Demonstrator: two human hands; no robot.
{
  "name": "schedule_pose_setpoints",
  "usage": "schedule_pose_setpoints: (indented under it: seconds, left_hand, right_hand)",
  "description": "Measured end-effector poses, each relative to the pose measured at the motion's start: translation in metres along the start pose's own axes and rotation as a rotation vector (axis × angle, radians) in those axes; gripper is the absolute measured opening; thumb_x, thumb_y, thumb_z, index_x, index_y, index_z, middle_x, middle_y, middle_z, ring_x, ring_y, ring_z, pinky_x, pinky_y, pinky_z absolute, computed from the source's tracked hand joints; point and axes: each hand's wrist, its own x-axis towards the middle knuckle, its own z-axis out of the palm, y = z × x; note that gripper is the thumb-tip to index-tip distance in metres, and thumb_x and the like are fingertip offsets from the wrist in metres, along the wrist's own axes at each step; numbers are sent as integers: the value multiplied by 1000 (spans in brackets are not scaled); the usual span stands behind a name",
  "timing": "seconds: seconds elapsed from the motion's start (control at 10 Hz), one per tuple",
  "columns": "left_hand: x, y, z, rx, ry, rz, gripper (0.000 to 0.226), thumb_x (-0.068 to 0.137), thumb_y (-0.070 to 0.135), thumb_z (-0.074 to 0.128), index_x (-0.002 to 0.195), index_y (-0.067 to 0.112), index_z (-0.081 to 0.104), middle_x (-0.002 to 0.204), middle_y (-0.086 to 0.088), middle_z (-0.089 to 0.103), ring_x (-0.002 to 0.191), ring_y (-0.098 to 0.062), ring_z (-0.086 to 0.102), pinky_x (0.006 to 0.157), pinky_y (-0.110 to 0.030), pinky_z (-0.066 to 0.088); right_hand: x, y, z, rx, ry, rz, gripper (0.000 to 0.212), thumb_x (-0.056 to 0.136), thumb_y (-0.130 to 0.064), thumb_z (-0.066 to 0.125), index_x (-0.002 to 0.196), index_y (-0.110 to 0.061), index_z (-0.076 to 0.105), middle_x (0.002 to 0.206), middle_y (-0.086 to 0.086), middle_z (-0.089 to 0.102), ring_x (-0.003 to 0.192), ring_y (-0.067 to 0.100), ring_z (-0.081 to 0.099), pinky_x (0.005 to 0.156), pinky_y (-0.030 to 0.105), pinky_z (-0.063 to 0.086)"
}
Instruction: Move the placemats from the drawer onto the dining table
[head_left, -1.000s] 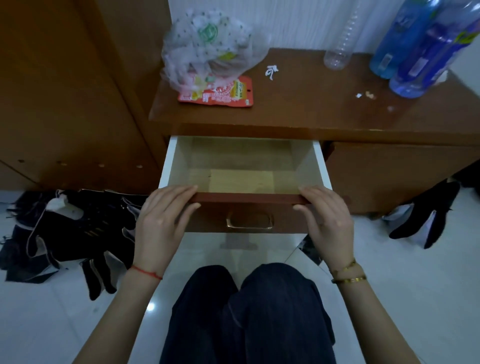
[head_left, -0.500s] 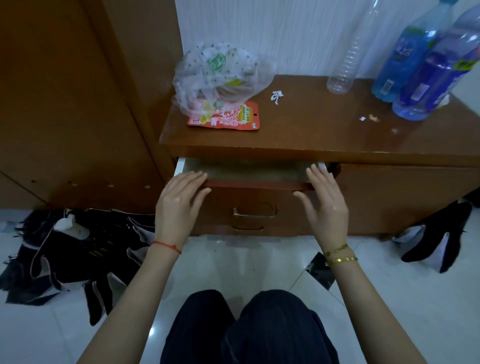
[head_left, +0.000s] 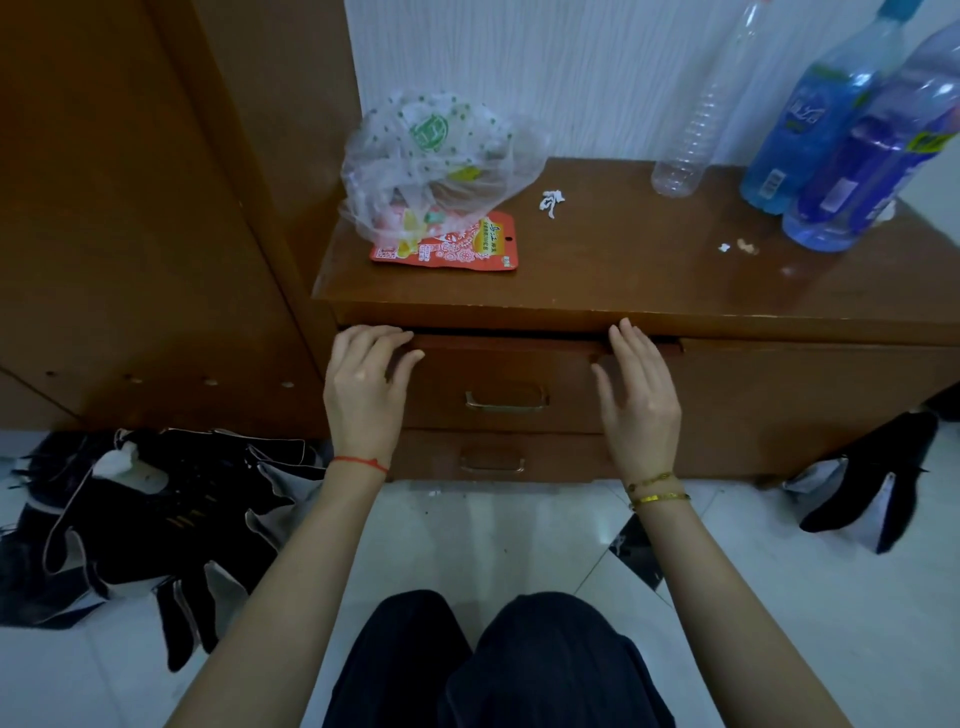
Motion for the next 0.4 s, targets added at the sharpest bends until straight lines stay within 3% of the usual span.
schedule_pose_setpoints:
  seconds: [0.2, 0.3, 0.4]
  left_hand:
    - [11, 5, 0, 66, -31, -38, 18, 85, 26, 69, 97, 12, 69, 95, -1, 65, 99, -18, 53, 81, -25, 47]
    - [11, 8, -3, 65, -30, 1, 16, 85, 20, 68, 98, 11, 68, 96, -3, 65, 98, -19, 54, 82, -32, 50]
    - [3, 13, -11, 42, -83, 77, 22, 88, 22, 66, 107, 11, 66, 102, -3, 67, 102, -17, 56, 84, -27, 49]
  right_hand:
    - [-11, -6, -7, 31, -76, -21, 35, 96, -16, 56, 130, -7, 55, 134, 7, 56, 134, 18, 43, 108, 37, 40]
    - [-15, -11, -13, 53, -126, -14, 36, 94, -17, 58, 129, -7, 56, 133, 7, 57, 133, 18, 43, 109, 35, 39]
    - [-15, -23, -24, 73, -216, -4, 37, 92, -19, 60, 127, -8, 57, 130, 8, 59, 128, 20, 48, 107, 30, 37]
